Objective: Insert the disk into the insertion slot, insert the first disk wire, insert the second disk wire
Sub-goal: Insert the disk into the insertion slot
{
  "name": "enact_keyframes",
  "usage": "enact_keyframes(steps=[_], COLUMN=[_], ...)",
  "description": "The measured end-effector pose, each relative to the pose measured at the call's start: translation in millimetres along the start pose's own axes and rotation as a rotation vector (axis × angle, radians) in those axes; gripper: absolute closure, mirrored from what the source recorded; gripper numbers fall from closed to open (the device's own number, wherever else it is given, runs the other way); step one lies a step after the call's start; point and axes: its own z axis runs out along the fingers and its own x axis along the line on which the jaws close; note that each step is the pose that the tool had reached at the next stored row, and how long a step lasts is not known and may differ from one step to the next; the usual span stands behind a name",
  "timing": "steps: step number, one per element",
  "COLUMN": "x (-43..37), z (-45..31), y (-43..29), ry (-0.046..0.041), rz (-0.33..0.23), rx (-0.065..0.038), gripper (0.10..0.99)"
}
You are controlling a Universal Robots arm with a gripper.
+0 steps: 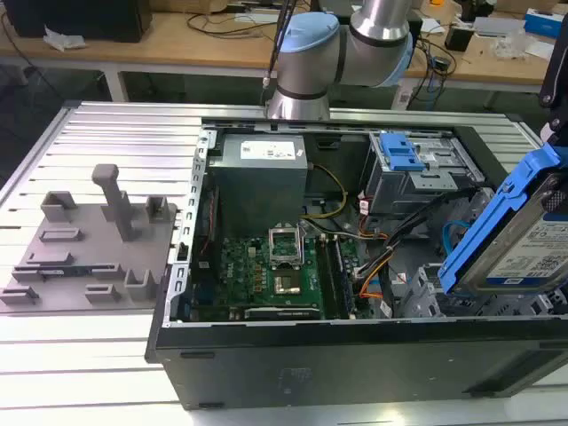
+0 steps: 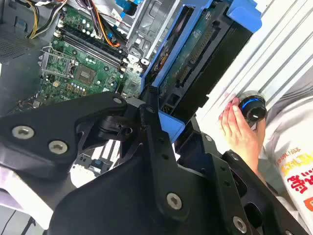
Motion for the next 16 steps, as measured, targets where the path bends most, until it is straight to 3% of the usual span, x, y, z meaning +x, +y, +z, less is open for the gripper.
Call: enact_keyframes(steps=[13,15,16], x=[0.0,0.0,0.3], z=[0.6,0.5,0.6], y=[0.0,0.0,0.0], ry=[-0.0004,-0.0055,-0.0148], rz=[0.0,0.0,-0.001], rx=[0.0,0.0,0.0], gripper=[0.722,0.722,0.722])
